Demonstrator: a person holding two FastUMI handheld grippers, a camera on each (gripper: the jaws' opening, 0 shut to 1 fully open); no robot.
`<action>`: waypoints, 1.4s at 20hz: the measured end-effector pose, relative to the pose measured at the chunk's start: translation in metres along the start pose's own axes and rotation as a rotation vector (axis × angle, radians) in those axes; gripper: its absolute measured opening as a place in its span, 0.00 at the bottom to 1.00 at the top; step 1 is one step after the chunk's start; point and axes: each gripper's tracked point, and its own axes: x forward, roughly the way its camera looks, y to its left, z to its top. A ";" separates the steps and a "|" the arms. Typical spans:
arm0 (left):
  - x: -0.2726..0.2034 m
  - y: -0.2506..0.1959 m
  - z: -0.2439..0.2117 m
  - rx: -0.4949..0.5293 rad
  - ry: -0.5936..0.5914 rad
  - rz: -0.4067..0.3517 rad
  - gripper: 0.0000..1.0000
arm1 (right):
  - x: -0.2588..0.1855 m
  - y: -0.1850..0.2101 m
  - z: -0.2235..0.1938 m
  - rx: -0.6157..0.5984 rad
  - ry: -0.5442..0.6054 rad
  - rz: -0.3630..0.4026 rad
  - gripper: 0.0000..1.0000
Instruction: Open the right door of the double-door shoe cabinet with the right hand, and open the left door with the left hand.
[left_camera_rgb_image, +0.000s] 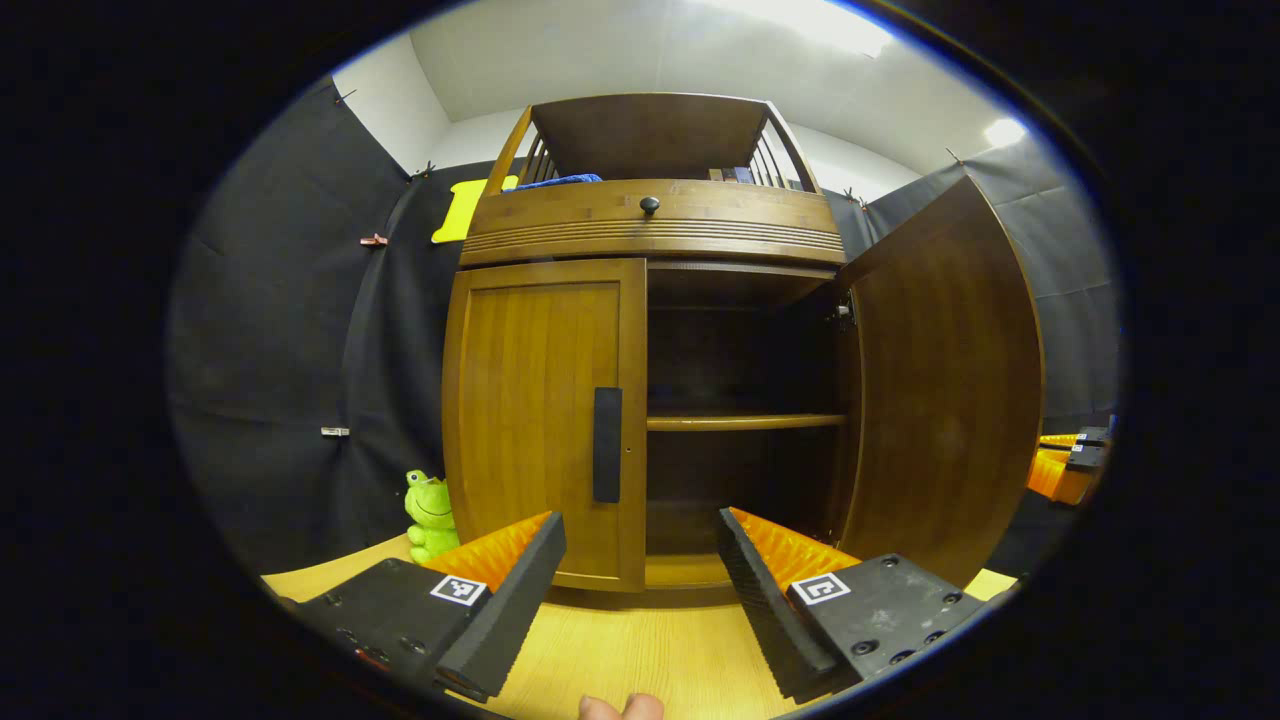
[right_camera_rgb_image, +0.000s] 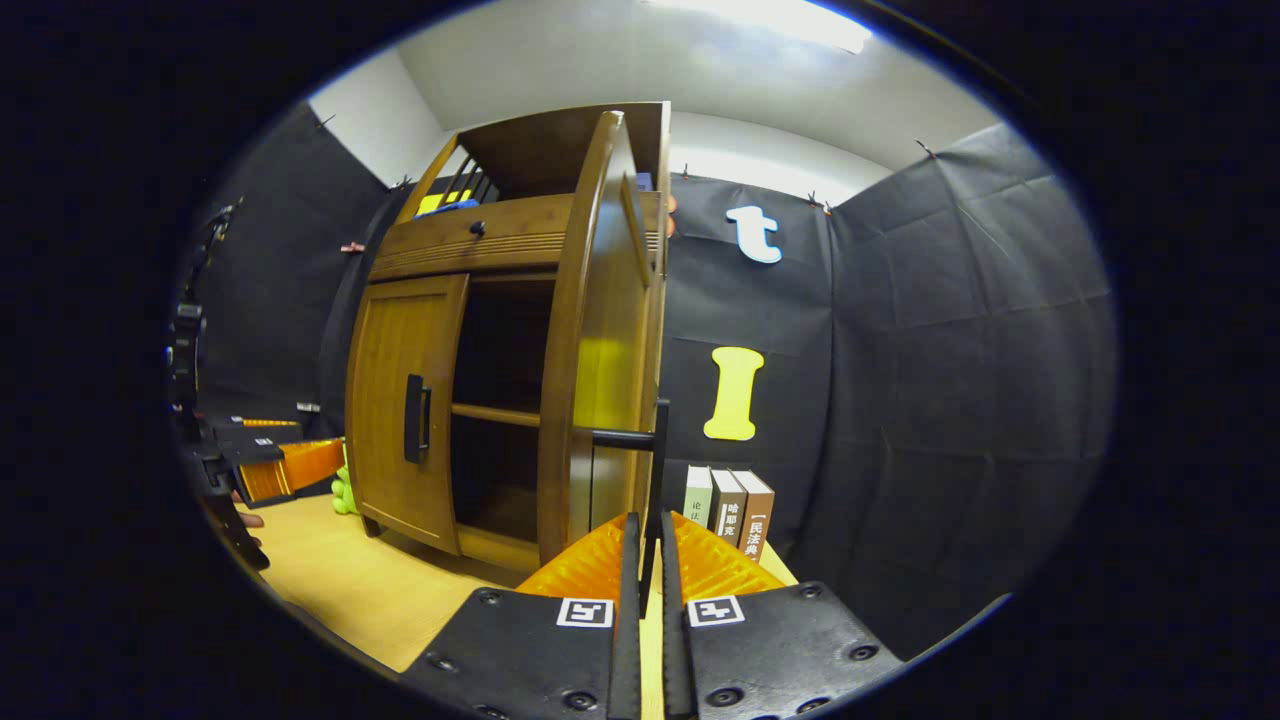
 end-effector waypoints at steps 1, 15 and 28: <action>0.002 -0.003 0.001 0.005 -0.002 -0.005 0.94 | -0.001 -0.011 0.001 0.022 0.001 -0.023 0.11; 0.053 0.005 0.022 0.021 -0.031 -0.017 0.94 | -0.026 -0.075 0.028 0.088 -0.082 -0.206 0.85; 0.185 0.056 -0.011 0.071 0.027 0.067 0.84 | -0.020 -0.108 0.002 0.087 -0.043 -0.253 0.98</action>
